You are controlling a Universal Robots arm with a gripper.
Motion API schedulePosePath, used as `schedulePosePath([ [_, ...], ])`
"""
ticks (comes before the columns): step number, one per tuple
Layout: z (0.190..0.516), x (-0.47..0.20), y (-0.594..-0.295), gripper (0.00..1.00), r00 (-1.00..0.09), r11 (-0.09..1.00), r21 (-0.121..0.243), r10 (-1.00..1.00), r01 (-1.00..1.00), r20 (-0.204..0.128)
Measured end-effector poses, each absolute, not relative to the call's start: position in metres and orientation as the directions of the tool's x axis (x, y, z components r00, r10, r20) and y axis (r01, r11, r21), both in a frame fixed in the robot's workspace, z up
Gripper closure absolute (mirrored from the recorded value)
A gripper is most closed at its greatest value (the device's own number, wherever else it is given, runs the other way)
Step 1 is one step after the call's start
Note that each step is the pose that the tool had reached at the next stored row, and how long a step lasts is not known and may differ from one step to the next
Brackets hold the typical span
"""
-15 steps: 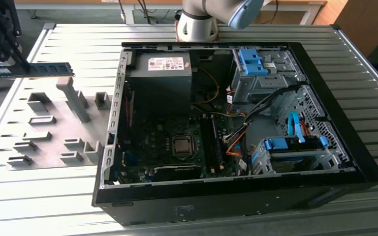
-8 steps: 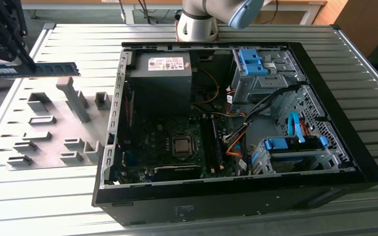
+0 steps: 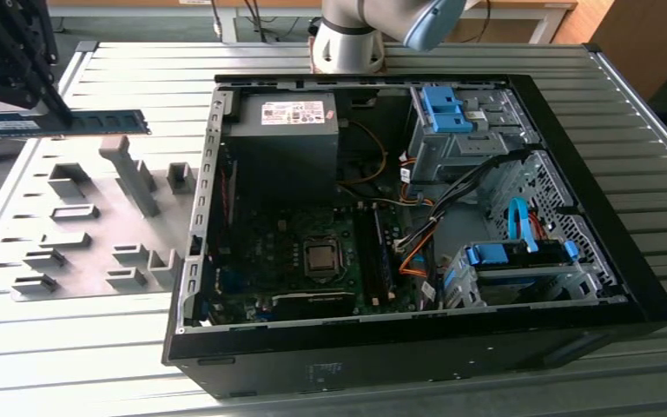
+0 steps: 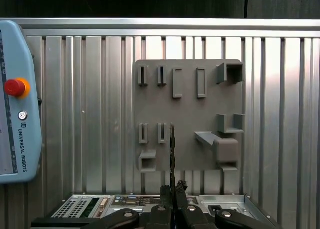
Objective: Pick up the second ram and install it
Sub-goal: 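Pick up the second ram and move it above second insertion slot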
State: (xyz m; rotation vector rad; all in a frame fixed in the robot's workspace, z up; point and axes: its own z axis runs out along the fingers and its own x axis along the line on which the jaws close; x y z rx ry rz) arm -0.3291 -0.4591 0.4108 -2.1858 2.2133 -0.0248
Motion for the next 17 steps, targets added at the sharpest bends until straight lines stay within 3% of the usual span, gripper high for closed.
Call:
schedulePosePath([
  [17, 0.411, -0.310, -0.459, 0.86, -0.012, 0.013, -0.033, -1.000, -0.999, -0.011],
])
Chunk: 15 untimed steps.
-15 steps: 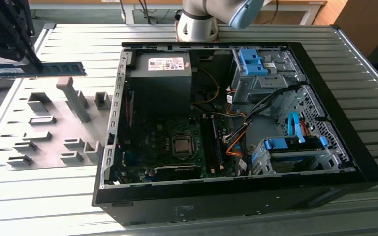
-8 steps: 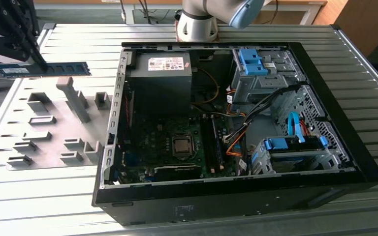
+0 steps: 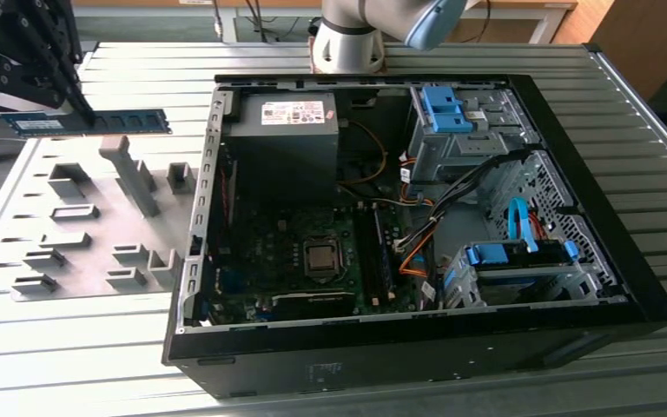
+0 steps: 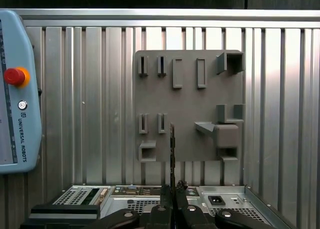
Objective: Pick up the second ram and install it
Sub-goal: 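Pick up the second ram and move it above second insertion slot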
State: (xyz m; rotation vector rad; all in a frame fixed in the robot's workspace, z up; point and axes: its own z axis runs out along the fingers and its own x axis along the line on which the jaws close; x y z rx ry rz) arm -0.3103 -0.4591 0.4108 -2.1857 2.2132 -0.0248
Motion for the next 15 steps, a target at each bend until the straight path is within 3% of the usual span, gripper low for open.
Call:
schedulePosePath([
  [15, 0.411, -0.293, -0.459, 0.86, -0.012, 0.013, -0.033, -1.000, -0.999, -0.011],
])
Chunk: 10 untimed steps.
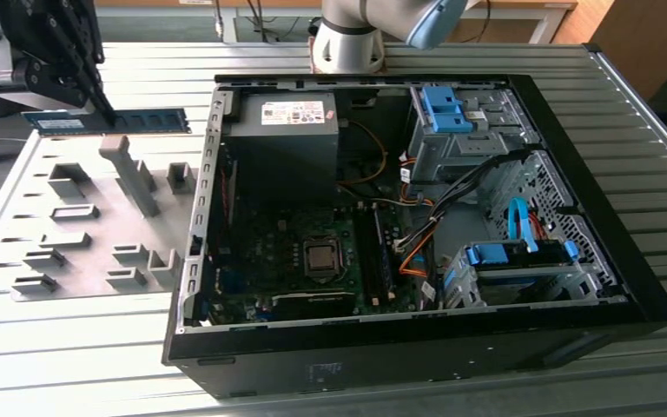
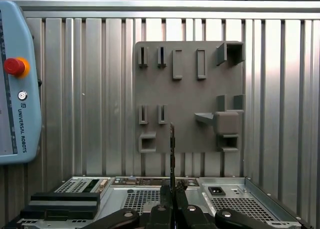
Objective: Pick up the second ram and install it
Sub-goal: 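Pick up the second ram and move it above second insertion slot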
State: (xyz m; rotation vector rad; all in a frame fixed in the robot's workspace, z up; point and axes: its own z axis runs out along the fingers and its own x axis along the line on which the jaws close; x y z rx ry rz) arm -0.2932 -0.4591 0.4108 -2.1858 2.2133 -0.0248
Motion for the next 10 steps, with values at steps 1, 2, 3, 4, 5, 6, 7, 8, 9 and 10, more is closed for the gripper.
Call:
schedulePosePath([
  [1, 0.4108, -0.2923, -0.4591, 0.86, -0.012, 0.013, -0.033, -1.000, -0.999, -0.011],
  [2, 0.4108, -0.2913, -0.4591, 0.86, -0.012, 0.013, -0.033, -1.000, -0.999, -0.011],
  [3, 0.4108, -0.2904, -0.4591, 0.86, -0.012, 0.013, -0.033, -1.000, -0.999, -0.011],
  [4, 0.4108, -0.2896, -0.4591, 0.86, -0.012, 0.013, -0.033, -1.000, -0.999, -0.011],
  [5, 0.4108, -0.2887, -0.4591, 0.86, -0.012, 0.013, -0.033, -1.000, -0.999, -0.011],
  [6, 0.4107, -0.2877, -0.4591, 0.86, -0.012, 0.013, -0.033, -1.000, -0.999, -0.011],
  [7, 0.4108, -0.2866, -0.4591, 0.86, -0.012, 0.013, -0.033, -1.000, -0.999, -0.011],
  [8, 0.4108, -0.2857, -0.4591, 0.86, -0.012, 0.013, -0.033, -1.000, -0.999, -0.011],
  [9, 0.4108, -0.2848, -0.4591, 0.86, -0.012, 0.013, -0.033, -1.000, -0.999, -0.011],
  [10, 0.4108, -0.2840, -0.4591, 0.86, -0.012, 0.013, -0.033, -1.000, -0.999, -0.011],
])
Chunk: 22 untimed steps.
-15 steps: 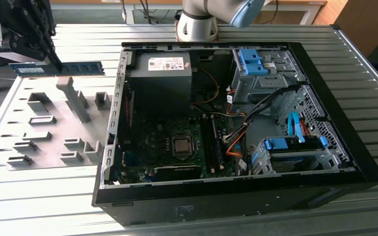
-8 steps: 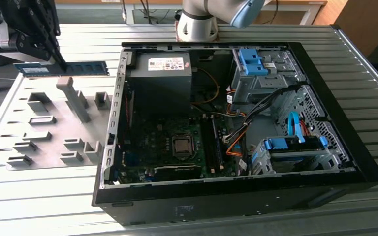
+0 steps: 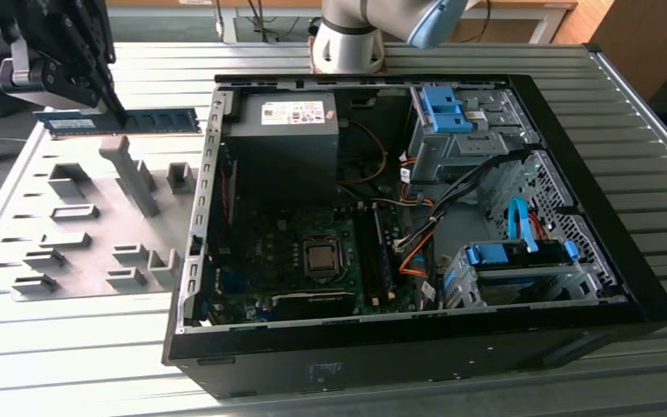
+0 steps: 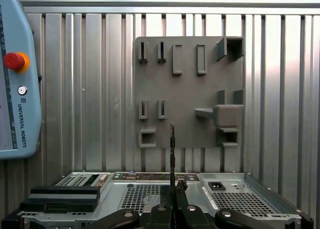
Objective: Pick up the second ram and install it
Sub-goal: 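Pick up the second ram and move it above second insertion slot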
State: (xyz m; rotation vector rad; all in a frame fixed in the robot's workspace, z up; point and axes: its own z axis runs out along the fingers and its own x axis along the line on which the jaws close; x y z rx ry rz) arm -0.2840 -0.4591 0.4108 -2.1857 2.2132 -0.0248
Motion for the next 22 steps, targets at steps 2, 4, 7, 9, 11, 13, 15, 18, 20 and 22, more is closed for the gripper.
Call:
schedulePosePath([
  [2, 0.411, -0.282, -0.459, 0.86, -0.012, 0.013, -0.033, -1.000, -0.999, -0.011],
  [4, 0.411, -0.280, -0.459, 0.86, -0.012, 0.013, -0.033, -1.000, -0.999, -0.011],
  [7, 0.411, -0.276, -0.459, 0.86, -0.012, 0.013, -0.033, -1.000, -0.999, -0.011],
  [9, 0.411, -0.273, -0.459, 0.86, -0.012, 0.013, -0.033, -1.000, -0.999, -0.011],
  [11, 0.411, -0.269, -0.459, 0.86, -0.012, 0.013, -0.033, -1.000, -0.999, -0.011],
  [13, 0.411, -0.266, -0.459, 0.86, -0.012, 0.013, -0.033, -1.000, -0.999, -0.011],
  [15, 0.411, -0.262, -0.459, 0.86, -0.012, 0.013, -0.033, -1.000, -0.999, -0.011],
  [18, 0.411, -0.257, -0.459, 0.86, -0.012, 0.013, -0.033, -1.000, -0.999, -0.011],
  [20, 0.411, -0.254, -0.459, 0.86, -0.012, 0.013, -0.033, -1.000, -0.999, -0.011],
  [22, 0.411, -0.251, -0.459, 0.86, -0.012, 0.013, -0.033, -1.000, -0.999, -0.011],
])
